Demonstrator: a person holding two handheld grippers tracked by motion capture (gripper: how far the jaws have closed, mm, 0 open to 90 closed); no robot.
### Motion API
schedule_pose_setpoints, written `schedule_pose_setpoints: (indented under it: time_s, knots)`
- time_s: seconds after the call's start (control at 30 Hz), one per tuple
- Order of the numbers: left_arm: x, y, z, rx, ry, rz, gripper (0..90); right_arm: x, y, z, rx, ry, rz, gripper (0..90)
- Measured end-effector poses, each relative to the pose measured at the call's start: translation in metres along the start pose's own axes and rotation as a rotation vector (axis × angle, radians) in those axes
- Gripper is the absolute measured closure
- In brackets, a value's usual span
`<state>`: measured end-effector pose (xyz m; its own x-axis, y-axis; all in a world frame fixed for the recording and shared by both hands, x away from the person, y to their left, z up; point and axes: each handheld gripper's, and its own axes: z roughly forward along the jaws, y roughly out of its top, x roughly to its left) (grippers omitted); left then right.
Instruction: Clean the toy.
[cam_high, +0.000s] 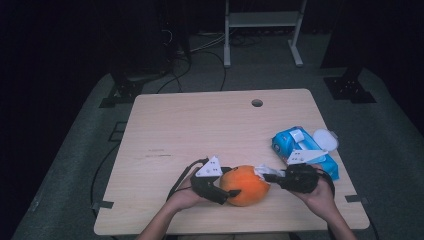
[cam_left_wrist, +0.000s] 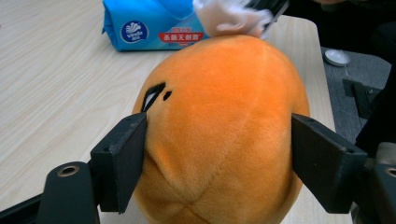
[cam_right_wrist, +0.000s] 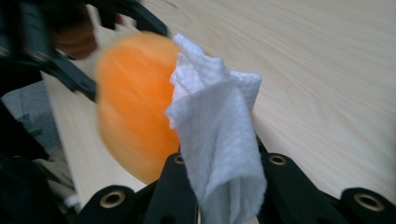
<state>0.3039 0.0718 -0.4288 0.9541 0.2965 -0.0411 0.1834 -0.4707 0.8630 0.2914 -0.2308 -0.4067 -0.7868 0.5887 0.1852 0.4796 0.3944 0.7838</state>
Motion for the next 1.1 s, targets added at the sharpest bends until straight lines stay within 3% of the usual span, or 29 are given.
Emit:
schedule_pose_setpoints:
  time_s: [0.07,0.1,0.2,0.27,0.37,0.5,0.6,0.67,0.8,0.97,1.1]
  knots:
    - [0.001,-0.001,0.000,-0.002,-0.002,-0.010,23.1,-0.008,-0.006,-0.002,-0.006,0.007,0.044,81.4]
    - [0.001,-0.001,0.000,-0.001,-0.001,-0.010,23.0,-0.008,-0.005,-0.003,-0.005,-0.002,0.041,81.4]
    - [0.004,-0.001,0.000,-0.007,0.003,-0.038,23.0,0.002,0.001,-0.005,-0.025,0.022,0.017,81.4]
    - [0.005,-0.002,0.000,-0.005,0.007,-0.042,23.0,0.013,0.007,-0.002,-0.024,0.043,-0.024,81.3]
    - [0.005,-0.003,0.000,-0.008,0.010,-0.045,23.0,0.020,0.009,0.004,-0.002,0.016,-0.061,81.3]
    - [0.002,-0.001,0.000,-0.023,-0.003,-0.015,20.5,0.003,0.001,0.004,-0.009,0.001,-0.008,81.4]
    - [-0.004,0.000,0.002,-0.046,-0.030,0.037,18.9,-0.006,-0.005,0.003,-0.017,-0.016,0.033,81.0]
    - [-0.005,0.000,0.004,-0.038,-0.017,0.046,19.4,-0.006,-0.005,0.003,-0.018,-0.019,0.037,81.3]
    - [-0.004,0.002,0.004,-0.040,0.011,0.015,24.7,0.008,0.004,0.003,-0.028,-0.038,-0.011,81.9]
    - [-0.003,0.001,0.005,-0.047,0.029,-0.001,27.0,0.033,0.018,0.003,-0.073,0.004,-0.074,81.9]
    - [-0.002,-0.001,0.004,-0.061,0.011,0.000,25.2,0.037,0.019,0.007,-0.068,-0.011,-0.100,81.9]
